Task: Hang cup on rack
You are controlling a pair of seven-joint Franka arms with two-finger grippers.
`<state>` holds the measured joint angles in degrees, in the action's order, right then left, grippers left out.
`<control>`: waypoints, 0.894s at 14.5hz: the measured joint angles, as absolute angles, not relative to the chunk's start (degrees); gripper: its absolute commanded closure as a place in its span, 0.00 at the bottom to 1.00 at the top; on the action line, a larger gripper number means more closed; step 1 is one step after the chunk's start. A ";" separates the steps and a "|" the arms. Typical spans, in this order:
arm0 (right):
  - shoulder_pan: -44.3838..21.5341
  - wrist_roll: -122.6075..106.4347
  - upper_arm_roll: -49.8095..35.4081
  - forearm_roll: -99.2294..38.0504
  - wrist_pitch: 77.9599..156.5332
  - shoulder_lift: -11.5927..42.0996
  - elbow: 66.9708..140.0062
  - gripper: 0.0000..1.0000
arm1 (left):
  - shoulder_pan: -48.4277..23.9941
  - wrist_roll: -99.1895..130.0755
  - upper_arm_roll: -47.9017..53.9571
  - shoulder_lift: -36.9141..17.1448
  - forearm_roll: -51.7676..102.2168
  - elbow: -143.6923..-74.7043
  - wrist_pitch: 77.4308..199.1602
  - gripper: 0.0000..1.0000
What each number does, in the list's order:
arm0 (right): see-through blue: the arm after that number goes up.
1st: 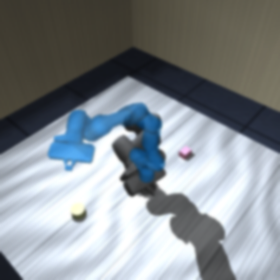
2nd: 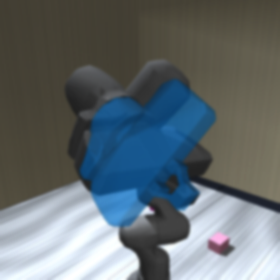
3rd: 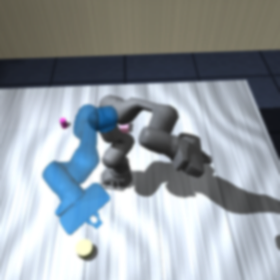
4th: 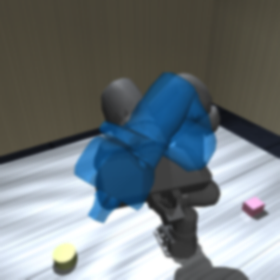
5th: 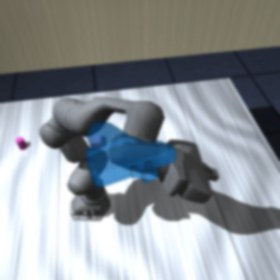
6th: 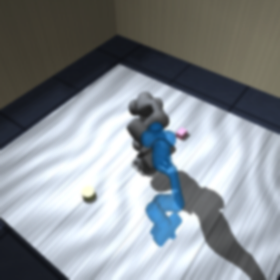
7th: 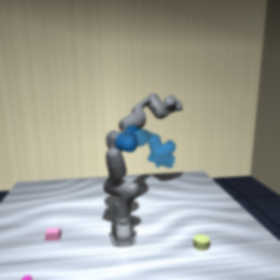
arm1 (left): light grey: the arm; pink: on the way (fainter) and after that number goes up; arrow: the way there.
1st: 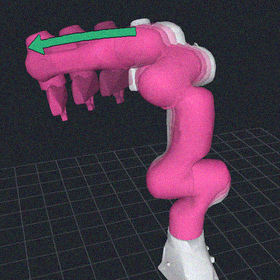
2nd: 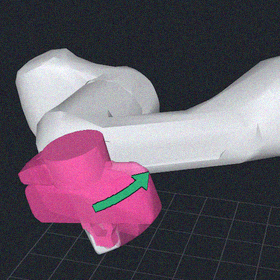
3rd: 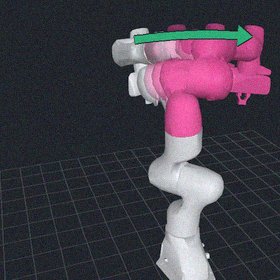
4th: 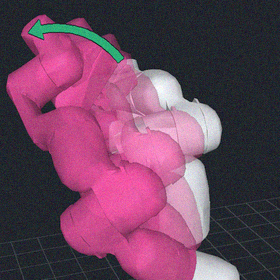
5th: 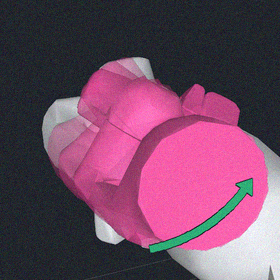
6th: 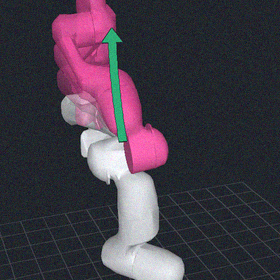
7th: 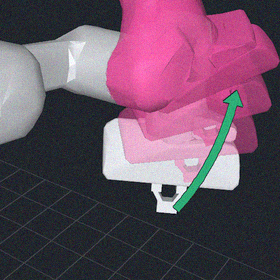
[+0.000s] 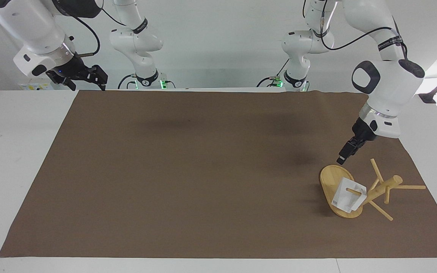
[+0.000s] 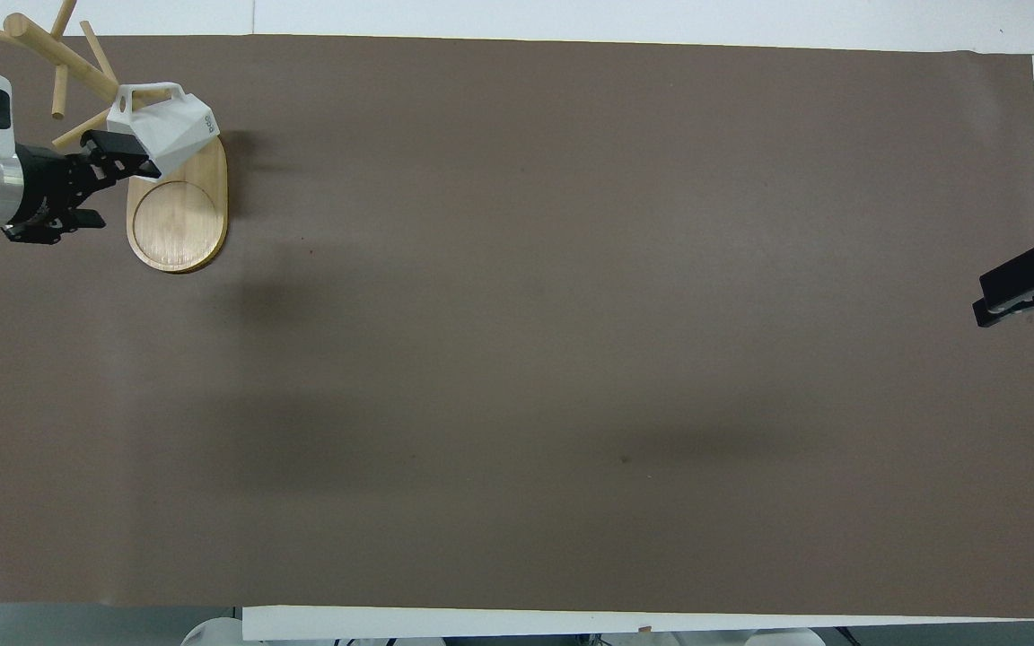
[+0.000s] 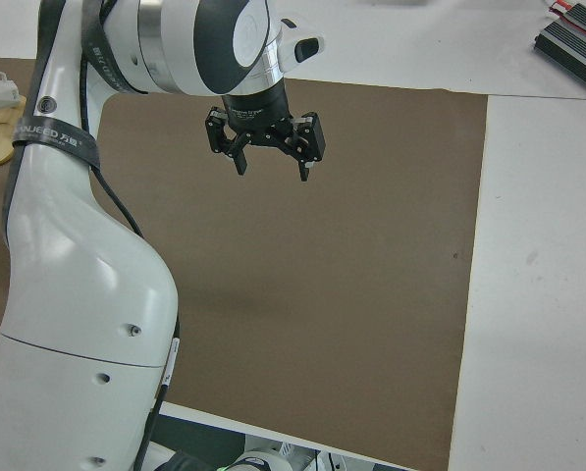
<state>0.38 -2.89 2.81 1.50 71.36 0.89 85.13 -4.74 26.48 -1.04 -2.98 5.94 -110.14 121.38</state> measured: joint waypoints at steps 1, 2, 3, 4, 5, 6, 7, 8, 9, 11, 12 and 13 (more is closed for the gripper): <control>0.39 -2.88 2.88 1.50 71.36 0.83 85.13 0.00 | -4.72 24.71 -1.28 -2.21 3.49 -108.45 115.78 0.01; 0.40 -2.88 2.99 1.50 71.36 0.79 85.14 0.00 | -4.72 22.29 -1.34 -1.53 1.85 -106.43 110.07 0.01; 0.40 -2.88 3.09 1.50 71.36 0.76 85.15 0.00 | -4.72 19.47 -1.36 -0.96 0.59 -104.24 104.70 0.01; 0.40 -2.88 3.12 1.50 71.36 0.76 85.15 0.00 | -4.72 16.27 -1.43 -0.49 -0.48 -102.17 100.17 0.01; 0.38 -2.88 3.12 1.50 71.36 0.75 85.15 0.00 | -4.72 12.18 -1.57 -0.19 -1.31 -100.18 96.46 0.01; 0.37 -2.88 3.11 1.50 71.36 0.75 85.15 0.00 | -4.72 7.27 -1.85 -0.09 -1.73 -98.10 93.27 0.01; 0.38 -2.88 3.14 1.51 71.36 0.74 85.17 0.00 | -4.71 3.24 -2.15 -0.11 -1.89 -96.14 90.62 0.01; 0.38 -2.88 3.17 1.56 71.36 0.74 85.22 0.00 | -4.71 0.75 -2.34 -0.17 -1.93 -94.32 88.44 0.01; 0.37 -2.88 3.20 1.83 71.37 0.74 85.26 0.00 | -4.71 -0.47 -2.38 -0.25 -1.93 -92.47 86.45 0.01; 0.31 -2.74 3.20 2.55 71.60 0.74 85.28 0.00 | -4.72 -1.42 -2.36 -0.75 -1.93 -88.89 82.24 0.00; 0.31 -2.41 3.23 2.68 71.96 0.73 85.29 0.00 | -4.72 -1.62 -2.35 -1.23 -1.93 -87.53 81.16 0.00; 0.31 -2.01 3.26 2.71 72.22 0.73 85.29 0.00 | -4.72 -1.75 -2.35 -1.75 -1.93 -86.54 80.79 0.00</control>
